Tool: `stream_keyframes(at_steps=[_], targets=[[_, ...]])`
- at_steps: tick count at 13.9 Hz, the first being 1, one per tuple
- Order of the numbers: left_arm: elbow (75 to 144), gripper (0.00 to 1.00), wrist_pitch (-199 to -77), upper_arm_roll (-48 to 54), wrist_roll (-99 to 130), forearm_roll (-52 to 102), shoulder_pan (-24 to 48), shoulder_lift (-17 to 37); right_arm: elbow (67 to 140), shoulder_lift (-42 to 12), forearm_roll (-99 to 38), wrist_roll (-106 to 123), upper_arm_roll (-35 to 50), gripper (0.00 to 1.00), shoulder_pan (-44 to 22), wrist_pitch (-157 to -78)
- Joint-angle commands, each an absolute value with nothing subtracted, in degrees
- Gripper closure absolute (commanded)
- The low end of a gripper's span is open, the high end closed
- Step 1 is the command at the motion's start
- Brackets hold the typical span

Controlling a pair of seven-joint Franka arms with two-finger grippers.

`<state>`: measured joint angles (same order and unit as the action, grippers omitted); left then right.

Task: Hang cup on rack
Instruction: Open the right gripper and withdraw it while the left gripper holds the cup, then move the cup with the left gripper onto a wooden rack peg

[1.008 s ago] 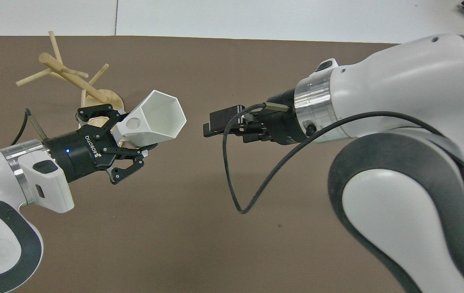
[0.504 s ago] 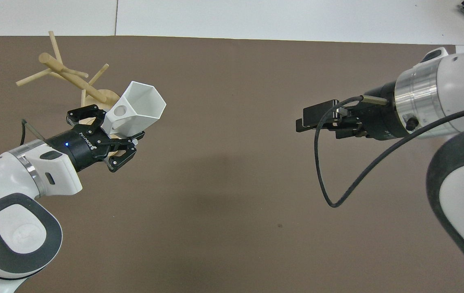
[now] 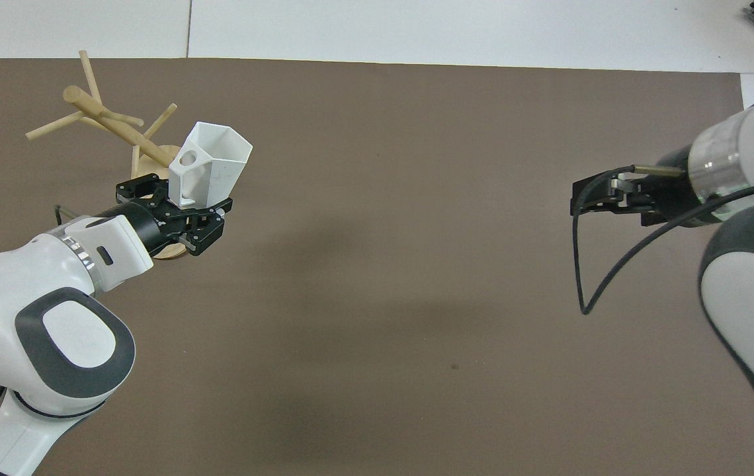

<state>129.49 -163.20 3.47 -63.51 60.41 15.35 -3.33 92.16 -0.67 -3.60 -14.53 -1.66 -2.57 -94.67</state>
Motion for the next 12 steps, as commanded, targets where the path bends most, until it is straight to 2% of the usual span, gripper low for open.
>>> stream_keyframes(at_steps=[1,5,12], targets=[[126.65,1.00,-165.06,3.25,-60.91,61.08,14.59,-0.62,94.22,0.97,2.97,-15.12,-2.37,0.00,-2.81,-96.67],[122.44,1.00,-164.71,3.08,-60.91,59.24,11.95,2.11,94.22,0.79,3.34,-11.71,-5.10,0.00,-2.73,-97.82],[120.67,1.00,-165.06,3.08,-58.81,58.18,11.34,4.57,91.85,1.67,2.55,-9.68,-6.50,0.00,-2.72,-96.51]])
